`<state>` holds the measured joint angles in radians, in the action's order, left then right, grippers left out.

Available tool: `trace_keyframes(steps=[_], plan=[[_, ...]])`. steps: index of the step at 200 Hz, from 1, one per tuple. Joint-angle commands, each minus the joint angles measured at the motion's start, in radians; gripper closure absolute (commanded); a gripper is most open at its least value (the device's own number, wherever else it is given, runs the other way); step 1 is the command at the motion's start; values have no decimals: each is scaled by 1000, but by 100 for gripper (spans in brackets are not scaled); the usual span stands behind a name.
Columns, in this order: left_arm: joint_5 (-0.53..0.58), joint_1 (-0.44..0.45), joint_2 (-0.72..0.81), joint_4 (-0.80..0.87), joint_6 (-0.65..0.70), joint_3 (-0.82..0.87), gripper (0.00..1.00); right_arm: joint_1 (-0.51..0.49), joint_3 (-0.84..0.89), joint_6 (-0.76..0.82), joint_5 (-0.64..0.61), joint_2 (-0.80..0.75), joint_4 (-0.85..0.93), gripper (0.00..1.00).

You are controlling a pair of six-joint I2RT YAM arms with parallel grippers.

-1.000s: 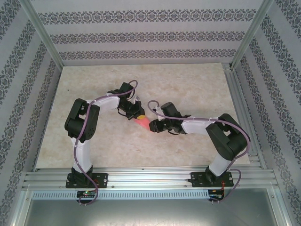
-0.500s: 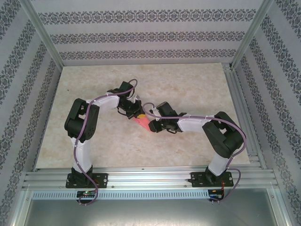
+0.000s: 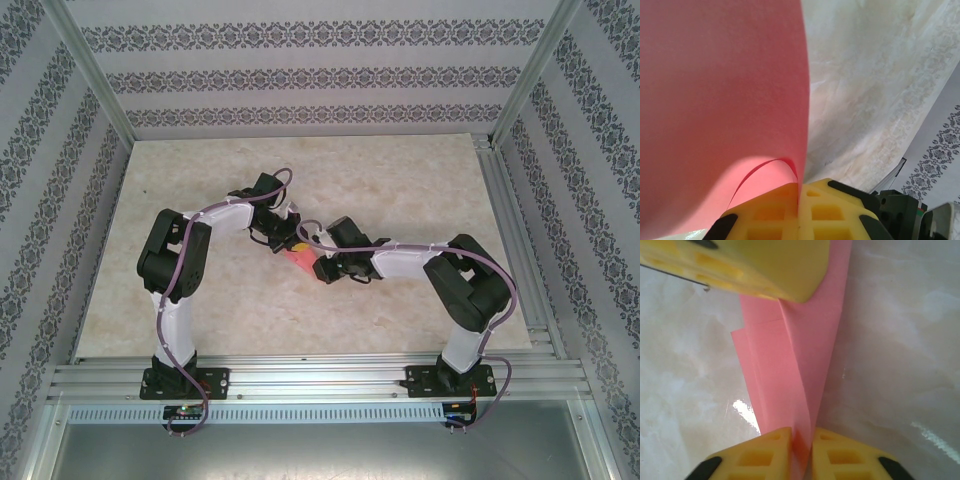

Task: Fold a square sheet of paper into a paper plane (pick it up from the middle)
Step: Fold the wing for the fifth time at the center of the table.

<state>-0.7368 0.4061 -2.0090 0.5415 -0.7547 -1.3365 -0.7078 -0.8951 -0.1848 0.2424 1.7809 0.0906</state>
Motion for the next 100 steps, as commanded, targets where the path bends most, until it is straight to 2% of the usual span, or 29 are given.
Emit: trace_keyframes(steps=[1, 39, 64, 69, 77, 88, 100], plan=[[-25, -17, -1, 6, 29, -3, 100, -25, -20, 39, -55, 17, 11, 93], [-15, -27, 8, 23, 52, 11, 100, -46, -38, 62, -125, 31, 46, 98], [-9, -31, 21, 20, 71, 44, 100, -51, -45, 68, -158, 40, 62, 96], [-6, -32, 23, 21, 75, 50, 100, -52, -45, 65, -168, 40, 64, 93], [-1, -35, 23, 26, 81, 55, 100, -53, -47, 65, -179, 39, 71, 83], [0, -38, 24, 23, 85, 64, 100, -53, -48, 65, -174, 27, 79, 85], [2, -43, 24, 20, 87, 71, 100, -49, -32, 47, -146, -5, 64, 77]])
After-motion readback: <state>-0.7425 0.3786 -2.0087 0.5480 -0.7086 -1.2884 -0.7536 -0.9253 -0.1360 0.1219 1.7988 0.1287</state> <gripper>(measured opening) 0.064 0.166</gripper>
